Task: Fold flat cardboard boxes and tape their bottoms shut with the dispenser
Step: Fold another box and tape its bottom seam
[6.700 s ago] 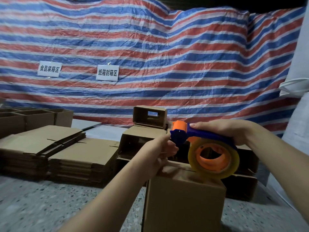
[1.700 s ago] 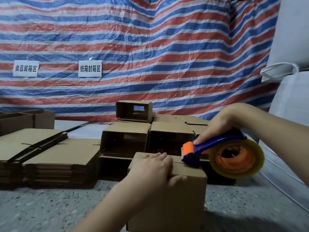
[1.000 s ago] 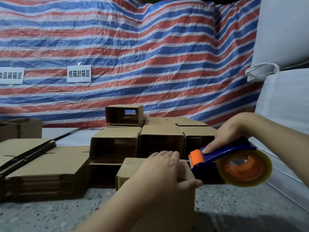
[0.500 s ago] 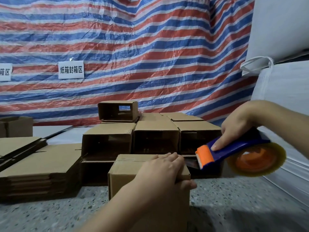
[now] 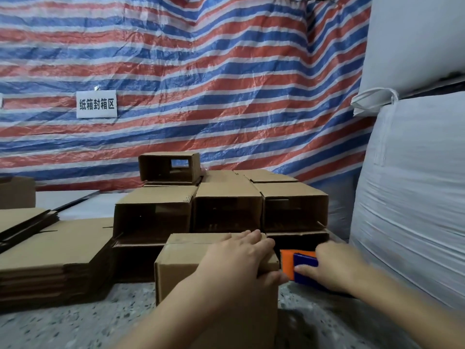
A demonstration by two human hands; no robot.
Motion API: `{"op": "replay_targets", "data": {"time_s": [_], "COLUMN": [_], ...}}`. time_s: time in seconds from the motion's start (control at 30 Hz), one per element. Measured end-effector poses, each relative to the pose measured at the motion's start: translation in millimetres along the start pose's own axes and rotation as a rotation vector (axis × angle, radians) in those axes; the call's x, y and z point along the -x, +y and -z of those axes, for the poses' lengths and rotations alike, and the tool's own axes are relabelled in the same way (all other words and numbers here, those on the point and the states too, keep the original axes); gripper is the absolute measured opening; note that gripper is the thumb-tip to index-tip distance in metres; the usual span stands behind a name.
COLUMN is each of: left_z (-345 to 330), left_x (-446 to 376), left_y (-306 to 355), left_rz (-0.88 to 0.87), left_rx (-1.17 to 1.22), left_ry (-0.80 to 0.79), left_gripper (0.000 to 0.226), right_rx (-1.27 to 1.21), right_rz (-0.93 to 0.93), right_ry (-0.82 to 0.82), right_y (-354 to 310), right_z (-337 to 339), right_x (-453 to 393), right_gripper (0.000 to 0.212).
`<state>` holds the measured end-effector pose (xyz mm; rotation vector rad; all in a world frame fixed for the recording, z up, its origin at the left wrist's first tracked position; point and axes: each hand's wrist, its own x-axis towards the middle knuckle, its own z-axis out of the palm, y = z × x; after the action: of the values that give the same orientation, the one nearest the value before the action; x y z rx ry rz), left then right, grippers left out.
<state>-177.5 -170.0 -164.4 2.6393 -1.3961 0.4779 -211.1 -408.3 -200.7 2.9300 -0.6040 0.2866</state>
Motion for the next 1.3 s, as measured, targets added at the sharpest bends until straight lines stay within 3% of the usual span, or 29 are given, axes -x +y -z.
{"op": "replay_targets", "data": {"time_s": [0.2, 0.33, 0.4, 0.47, 0.53, 0.6, 0.7, 0.9, 1.07, 1.23, 1.3], "left_z": [-4, -3, -3, -4, -4, -4, -4, -3, -5, -3, -3], "left_x": [-1, 0, -1, -3, -3, -3, -1, 0, 0, 0, 0], "left_y": [-2, -2, -2, -2, -3, -3, -2, -2, -2, -2, -1], "left_rz": [-0.001, -0.012, -0.014, -0.011, -0.017, -0.024, -0.034, -0.037, -0.032, -0.022, -0.008], "left_rx": [0.000, -0.009, -0.017, -0.021, -0.021, -0.022, -0.015, -0.022, -0.036, -0.027, -0.023], "left_ry": [0.014, 0.023, 0.014, -0.002, 0.000, 0.023, 0.042, 0.060, 0.064, 0.040, 0.025], "left_gripper": [0.073, 0.072, 0.073, 0.074, 0.072, 0.069, 0.068, 0.064, 0.067, 0.074, 0.077], "right_rx": [-0.121, 0.013, -0.112, -0.467, -0.990, -1.332, -1.555, -1.836, -1.661, -1.693, -1.571], "right_rz": [-0.009, -0.068, -0.070, -0.085, -0.212, -0.275, -0.237, -0.243, -0.221, -0.256, -0.272], "right_ry": [0.059, 0.070, 0.174, 0.196, -0.106, -0.458, -0.640, -0.487, -0.305, -0.234, -0.174], "right_y": [-1, -9, -11, -14, -25, -36, -48, -62, -75, -85, -85], "right_z": [-51, -27, -10, 1, 9, 10, 5, -4, -7, -10, -10], "right_x": [20, 20, 18, 16, 16, 22, 28, 29, 34, 46, 50], "right_gripper": [0.058, 0.079, 0.077, 0.070, 0.068, 0.072, 0.064, 0.031, 0.037, 0.032, 0.029]}}
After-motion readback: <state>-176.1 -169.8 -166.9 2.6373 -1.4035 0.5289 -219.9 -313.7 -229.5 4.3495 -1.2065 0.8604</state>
